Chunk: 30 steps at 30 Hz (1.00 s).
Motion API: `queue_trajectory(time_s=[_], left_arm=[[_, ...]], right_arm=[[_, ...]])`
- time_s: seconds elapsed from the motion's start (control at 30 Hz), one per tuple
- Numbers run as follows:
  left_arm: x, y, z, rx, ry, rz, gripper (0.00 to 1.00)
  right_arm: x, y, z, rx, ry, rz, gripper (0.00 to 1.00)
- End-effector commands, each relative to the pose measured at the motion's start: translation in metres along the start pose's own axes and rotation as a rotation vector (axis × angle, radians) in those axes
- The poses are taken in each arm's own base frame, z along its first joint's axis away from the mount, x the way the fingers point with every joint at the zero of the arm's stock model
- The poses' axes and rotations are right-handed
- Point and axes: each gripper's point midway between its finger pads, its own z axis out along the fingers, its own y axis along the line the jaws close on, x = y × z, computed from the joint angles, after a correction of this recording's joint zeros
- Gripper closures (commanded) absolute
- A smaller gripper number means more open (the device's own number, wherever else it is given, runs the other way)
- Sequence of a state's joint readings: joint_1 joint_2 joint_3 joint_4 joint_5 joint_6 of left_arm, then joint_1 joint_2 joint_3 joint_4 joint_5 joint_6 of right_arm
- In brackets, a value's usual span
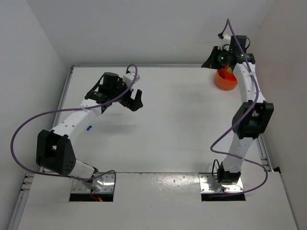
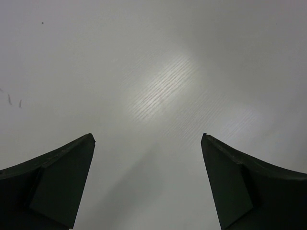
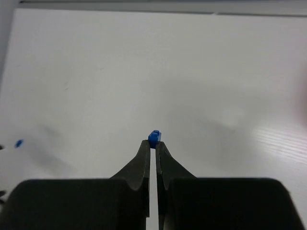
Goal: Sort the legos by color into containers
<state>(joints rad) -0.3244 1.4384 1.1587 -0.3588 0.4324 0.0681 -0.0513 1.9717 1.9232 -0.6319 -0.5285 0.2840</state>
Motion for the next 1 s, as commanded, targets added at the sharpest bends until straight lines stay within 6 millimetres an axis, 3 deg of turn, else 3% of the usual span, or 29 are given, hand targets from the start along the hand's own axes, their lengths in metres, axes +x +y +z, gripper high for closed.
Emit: queue_trajectory(time_s=[0.0,0.03,0.13,0.27,0.3,0.37,0.43,0.73,0.97], left_arm=[[-0.021,0.013,-0.005,-0.07,-0.046,-0.036,0.0],[-0.025,0.015,-0.007,-0.084,-0.054,-0.032,0.0],[-0.023,0.027,-0.004,-0.15,-0.043,-0.078,0.0],[-0.02,0.039,0.006,-0.193,0.024,-0.153,0.0],[-0.015,0.041,0.013,-0.191,0.052,-0.172,0.0],[-0.019,0.051,0.01,-0.256,0.044,-0.185,0.0],[-0.025,0.06,0.007,-0.291,0.024,-0.185,0.0],[-0.02,0.071,0.007,-0.342,0.041,-0.169,0.0],[-0.015,0.08,0.006,-0.384,0.076,-0.146,0.0]], right_arm=[[-0.009,-0.064,-0.007,0.242,-0.004,-0.089,1.0],[-0.019,-0.068,-0.013,0.26,-0.026,-0.112,1.0],[-0.025,-0.108,-0.018,0.343,-0.035,-0.096,1.0],[-0.022,-0.139,-0.013,0.371,-0.026,-0.072,1.0],[-0.032,-0.147,-0.017,0.383,-0.054,-0.075,1.0],[-0.029,-0.163,-0.011,0.401,-0.046,-0.061,1.0],[-0.038,-0.172,-0.012,0.42,-0.065,-0.062,1.0],[-0.027,-0.202,0.01,0.47,-0.038,-0.064,1.0],[-0.031,-0.223,0.019,0.529,-0.051,-0.08,1.0]])
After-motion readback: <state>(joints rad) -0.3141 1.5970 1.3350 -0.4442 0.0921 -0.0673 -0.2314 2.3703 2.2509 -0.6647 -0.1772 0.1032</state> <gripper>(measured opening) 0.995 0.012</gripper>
